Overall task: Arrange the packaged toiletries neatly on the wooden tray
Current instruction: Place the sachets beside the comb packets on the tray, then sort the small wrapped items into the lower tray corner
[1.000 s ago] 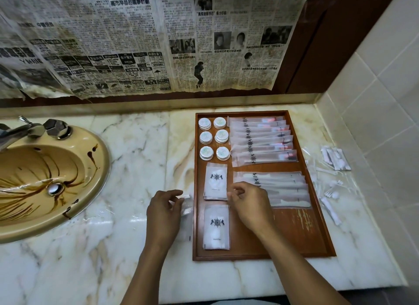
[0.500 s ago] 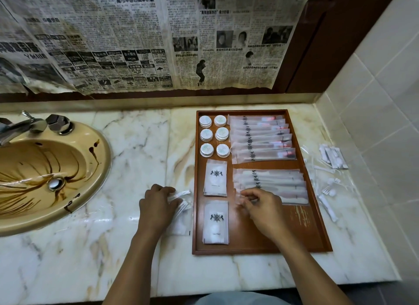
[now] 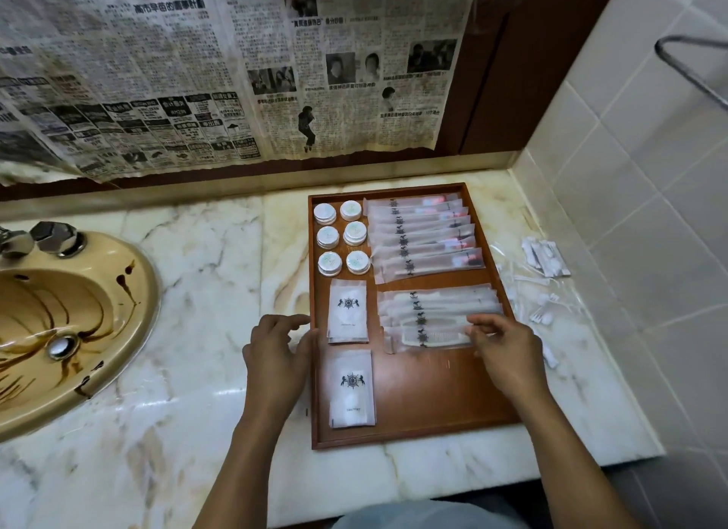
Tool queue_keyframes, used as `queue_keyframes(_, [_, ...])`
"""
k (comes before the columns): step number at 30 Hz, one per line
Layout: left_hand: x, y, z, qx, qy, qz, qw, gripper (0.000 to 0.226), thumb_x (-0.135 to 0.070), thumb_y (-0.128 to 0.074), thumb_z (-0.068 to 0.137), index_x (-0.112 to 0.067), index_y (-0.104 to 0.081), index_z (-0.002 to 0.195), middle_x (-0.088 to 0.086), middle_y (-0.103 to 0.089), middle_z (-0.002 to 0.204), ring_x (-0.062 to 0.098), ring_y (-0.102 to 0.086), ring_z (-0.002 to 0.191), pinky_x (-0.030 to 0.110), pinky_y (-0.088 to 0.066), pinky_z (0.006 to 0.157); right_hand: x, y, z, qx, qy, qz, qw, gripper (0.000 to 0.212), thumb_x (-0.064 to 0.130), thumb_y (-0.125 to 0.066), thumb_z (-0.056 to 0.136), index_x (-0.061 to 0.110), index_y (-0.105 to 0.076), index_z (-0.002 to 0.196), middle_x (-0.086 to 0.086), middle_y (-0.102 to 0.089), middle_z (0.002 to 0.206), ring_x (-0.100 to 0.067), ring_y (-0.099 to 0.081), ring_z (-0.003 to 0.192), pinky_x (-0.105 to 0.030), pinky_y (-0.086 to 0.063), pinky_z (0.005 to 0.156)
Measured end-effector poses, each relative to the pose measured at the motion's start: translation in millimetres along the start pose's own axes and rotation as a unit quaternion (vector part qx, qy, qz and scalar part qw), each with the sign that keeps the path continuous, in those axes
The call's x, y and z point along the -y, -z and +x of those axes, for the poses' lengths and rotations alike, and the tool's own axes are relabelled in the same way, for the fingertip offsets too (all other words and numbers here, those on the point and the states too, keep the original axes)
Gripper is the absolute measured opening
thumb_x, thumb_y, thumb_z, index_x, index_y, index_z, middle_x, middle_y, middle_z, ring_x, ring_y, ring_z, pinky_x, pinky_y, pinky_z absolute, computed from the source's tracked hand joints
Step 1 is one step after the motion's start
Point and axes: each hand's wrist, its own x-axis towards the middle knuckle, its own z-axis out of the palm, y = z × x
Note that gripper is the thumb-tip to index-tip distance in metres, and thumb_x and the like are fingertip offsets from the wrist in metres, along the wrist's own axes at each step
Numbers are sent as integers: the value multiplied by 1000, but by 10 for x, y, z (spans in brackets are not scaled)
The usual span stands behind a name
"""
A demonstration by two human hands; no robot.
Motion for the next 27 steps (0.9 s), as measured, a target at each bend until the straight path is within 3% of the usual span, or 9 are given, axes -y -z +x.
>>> queue_keyframes(4, [-270,-149,-27,1,-17,-56,998,13,-27,-69,94,-35,-73,104,-15,-59,105,1,-59,91,51,-50,95,-128,316,100,-67,-31,9,997,13,22,-71,89,27,-78,100,6,-74,93,-12,-67,89,-31,-53,88])
queue_keyframes(7, [-488,-278,-62,11,-37,-80,996,16,-21,-69,95,-31,-74,106,-13,-60,104,4,-62,89,36,-53,88,-270,539,232,-118,-3,-24,993,18,16,-69,91,22,-77,106,0,-74,97,-16,-65,87,-28,-48,86])
queue_keyframes(10, [-719,-389,-103,24,-45,-97,994,17,-22,-70,95,-37,-71,104,-13,-63,109,6,-65,91,12,-46,76,-493,739,494,-156,54,-124,978,34,1,-66,88,12,-70,119,-11,-71,116,-29,-66,93,-36,-51,91])
queue_keyframes(12, [-854,-476,-135,27,-54,-108,992,18,-22,-69,95,-39,-70,101,-14,-64,108,4,-65,91,13,-47,75,-675,855,700,-147,72,-233,959,51,-5,-65,81,8,-63,130,-17,-62,133,-42,-59,113,-48,-48,100])
queue_keyframes(14, [-968,-534,-172,30,-64,-112,991,18,-21,-69,96,-38,-71,100,-15,-63,107,2,-65,90,17,-48,76,-804,894,832,-117,53,-312,941,61,-4,-65,77,8,-57,137,-17,-55,142,-44,-51,125,-50,-42,104])
queue_keyframes(17, [-1103,-603,-245,37,-75,-102,991,15,-18,-68,95,-31,-74,101,-14,-63,104,1,-64,91,8,-42,74,-901,809,858,-92,47,-362,927,55,4,-63,75,11,-64,129,-13,-62,133,-41,-54,118,-47,-45,99])
queue_keyframes(21, [-1220,-677,-364,56,-78,-103,990,14,-17,-69,95,-29,-74,101,-11,-63,102,3,-63,90,8,-43,73,-1057,622,754,-192,77,-304,930,39,12,-53,75,8,-72,108,-15,-69,109,-42,-57,97,-44,-43,84])
queue_keyframes(23, [-1256,-710,-411,58,-79,-101,990,15,-15,-70,95,-29,-75,101,-12,-64,100,2,-63,90,3,-40,75,-1155,558,700,-236,88,-268,930,30,4,-58,79,9,-73,105,-14,-69,107,-41,-55,94,-46,-44,81])
queue_keyframes(27, [-1294,-805,-443,73,-84,-101,989,17,-14,-70,94,-30,-74,99,-10,-65,101,3,-63,91,3,-39,78,-1318,520,637,-266,132,-208,932,23,9,-57,87,10,-74,102,-8,-70,108,-36,-53,92,-44,-42,83])
